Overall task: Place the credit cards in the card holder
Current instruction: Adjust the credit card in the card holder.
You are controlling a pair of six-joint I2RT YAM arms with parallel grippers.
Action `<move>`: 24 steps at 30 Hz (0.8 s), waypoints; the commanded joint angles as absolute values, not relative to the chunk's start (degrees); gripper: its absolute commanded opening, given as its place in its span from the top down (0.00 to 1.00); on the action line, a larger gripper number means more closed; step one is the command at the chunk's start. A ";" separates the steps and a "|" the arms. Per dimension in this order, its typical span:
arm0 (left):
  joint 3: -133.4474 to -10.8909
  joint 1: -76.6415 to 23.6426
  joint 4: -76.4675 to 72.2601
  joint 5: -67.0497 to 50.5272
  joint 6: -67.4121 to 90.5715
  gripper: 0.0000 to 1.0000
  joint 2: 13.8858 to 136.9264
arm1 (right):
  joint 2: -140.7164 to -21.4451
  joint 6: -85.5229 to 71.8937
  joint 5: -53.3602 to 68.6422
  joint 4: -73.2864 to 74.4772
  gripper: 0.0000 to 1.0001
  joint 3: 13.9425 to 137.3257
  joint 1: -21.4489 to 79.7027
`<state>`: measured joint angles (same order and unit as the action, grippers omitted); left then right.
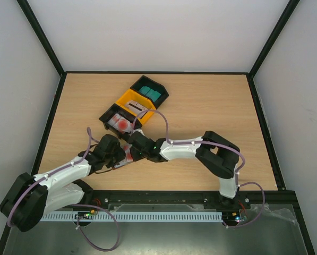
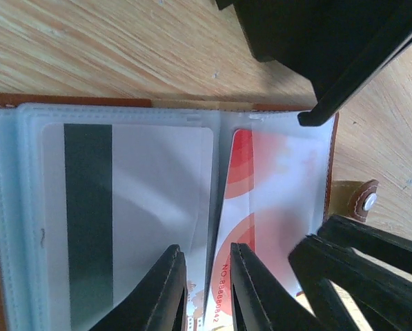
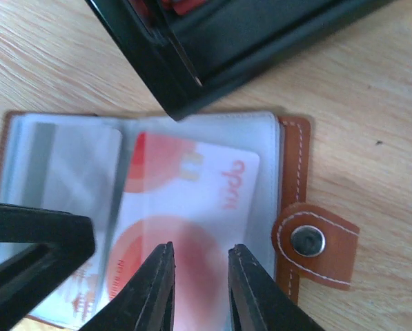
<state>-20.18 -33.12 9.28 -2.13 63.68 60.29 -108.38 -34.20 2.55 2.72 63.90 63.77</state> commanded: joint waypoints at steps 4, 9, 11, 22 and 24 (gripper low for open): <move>-17.49 -32.87 7.73 -5.35 64.13 0.80 61.21 | -111.70 -33.68 5.43 6.84 0.82 66.12 63.46; -15.84 -32.88 6.55 -6.45 64.75 0.81 62.58 | -113.32 -33.81 10.05 7.02 0.84 66.60 63.46; -15.67 -32.91 6.91 -6.02 64.77 0.81 62.90 | -113.70 -34.07 10.76 7.05 0.85 66.90 63.46; -14.25 -33.05 2.73 -8.21 64.27 0.87 64.15 | -113.43 -35.51 10.20 6.04 0.83 66.74 63.48; -14.22 -33.04 2.36 -8.43 64.08 0.86 64.07 | -112.53 -35.88 9.07 5.69 0.79 66.50 63.49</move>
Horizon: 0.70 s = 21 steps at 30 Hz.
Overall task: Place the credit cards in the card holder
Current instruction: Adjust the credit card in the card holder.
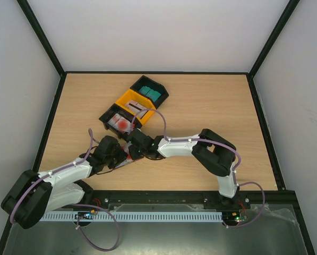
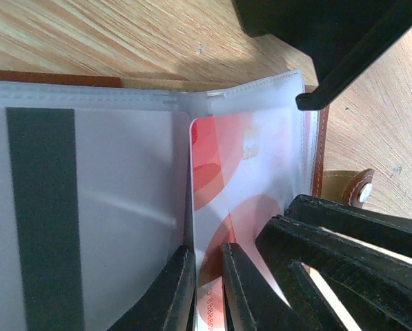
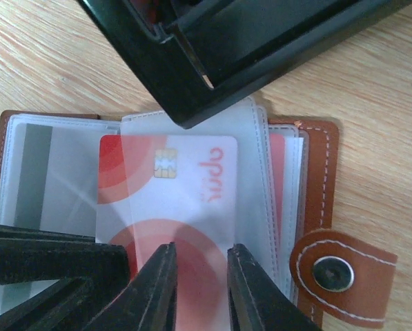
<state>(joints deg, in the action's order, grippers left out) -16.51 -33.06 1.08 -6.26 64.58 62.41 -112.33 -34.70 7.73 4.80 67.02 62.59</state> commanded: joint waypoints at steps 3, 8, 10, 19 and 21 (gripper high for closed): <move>-14.61 -33.04 3.41 -7.75 63.75 0.84 63.59 | -110.13 -36.13 5.09 5.46 0.76 65.78 63.37; -16.58 -33.05 8.27 -4.53 63.47 0.83 60.93 | -106.20 -35.60 -1.83 6.87 0.73 64.37 63.39; -17.53 -32.98 10.47 -3.39 63.51 0.82 59.72 | -106.21 -34.87 -1.48 7.71 0.74 64.40 63.38; -18.02 -33.04 11.87 -3.85 64.55 0.71 56.76 | -108.11 -32.03 8.59 7.27 0.80 63.57 63.38; -18.13 -33.02 12.00 -3.95 64.89 0.71 56.33 | -108.85 -31.89 9.72 7.17 0.81 63.43 63.40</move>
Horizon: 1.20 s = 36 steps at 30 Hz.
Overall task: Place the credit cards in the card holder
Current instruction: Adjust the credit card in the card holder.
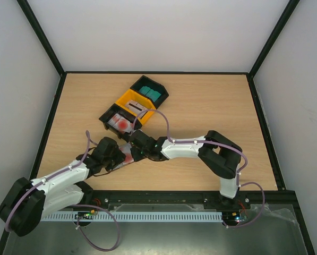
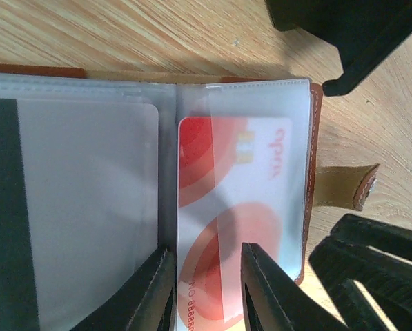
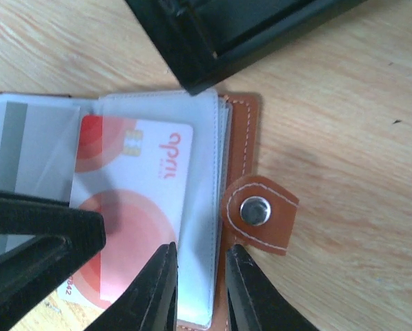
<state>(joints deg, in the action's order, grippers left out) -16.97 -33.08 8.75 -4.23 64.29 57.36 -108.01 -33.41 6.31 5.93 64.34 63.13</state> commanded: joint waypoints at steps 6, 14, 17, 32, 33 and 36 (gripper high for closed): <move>-18.56 -33.04 14.55 -2.29 65.88 0.70 54.68 | -110.93 -32.38 10.20 7.83 0.88 62.91 63.40; -18.24 -33.00 14.47 -1.67 65.86 0.72 55.66 | -111.42 -34.37 7.59 9.00 0.98 61.19 63.40; -18.19 -33.04 12.37 -2.55 64.91 0.73 57.89 | -110.91 -35.75 5.98 9.37 0.98 60.22 63.33; -19.95 -33.28 9.26 -4.69 62.92 0.66 60.08 | -101.55 -37.12 1.57 7.80 0.74 55.11 61.03; -20.15 -33.31 9.71 -4.55 63.12 0.64 59.57 | -101.73 -35.92 1.81 7.92 0.68 55.78 61.02; -20.87 -33.30 12.42 -3.05 63.36 0.58 58.22 | -101.91 -30.87 3.35 7.29 0.56 57.16 61.15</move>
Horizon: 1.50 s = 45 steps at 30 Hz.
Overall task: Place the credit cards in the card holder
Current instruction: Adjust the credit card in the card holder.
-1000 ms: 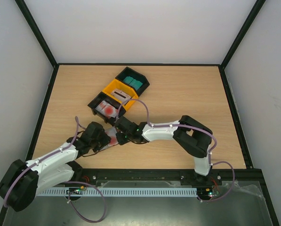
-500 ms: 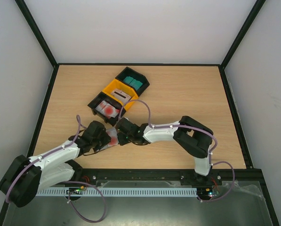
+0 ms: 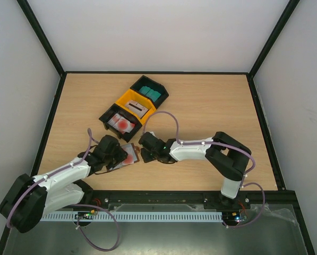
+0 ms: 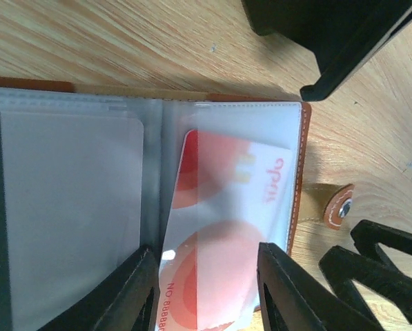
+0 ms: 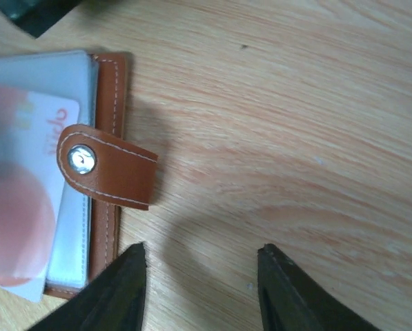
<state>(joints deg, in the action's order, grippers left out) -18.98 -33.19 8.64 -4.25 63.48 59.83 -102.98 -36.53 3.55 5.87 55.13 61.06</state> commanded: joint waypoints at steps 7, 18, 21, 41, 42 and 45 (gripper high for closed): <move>-22.34 -33.09 16.26 -1.29 62.96 0.55 56.98 | -106.57 -25.36 2.68 9.64 0.46 63.23 62.29; -24.90 -32.78 18.66 -0.21 61.77 0.54 57.03 | -110.58 -30.20 -9.96 11.22 0.71 67.39 63.22; -25.30 -32.84 17.96 -1.15 61.02 0.53 57.50 | -107.97 -32.67 -12.78 10.27 0.91 64.40 63.20; -35.42 -43.07 -4.95 -10.52 58.01 0.39 78.91 | -81.92 -57.45 -27.73 17.50 0.98 34.45 55.62; -36.04 -43.48 -6.18 -10.87 57.96 0.38 80.37 | -80.93 -57.48 -26.88 17.48 0.98 33.35 54.92; -37.74 -44.65 -8.92 -11.54 58.28 0.37 84.49 | -78.73 -56.61 -23.30 17.35 0.89 31.45 53.46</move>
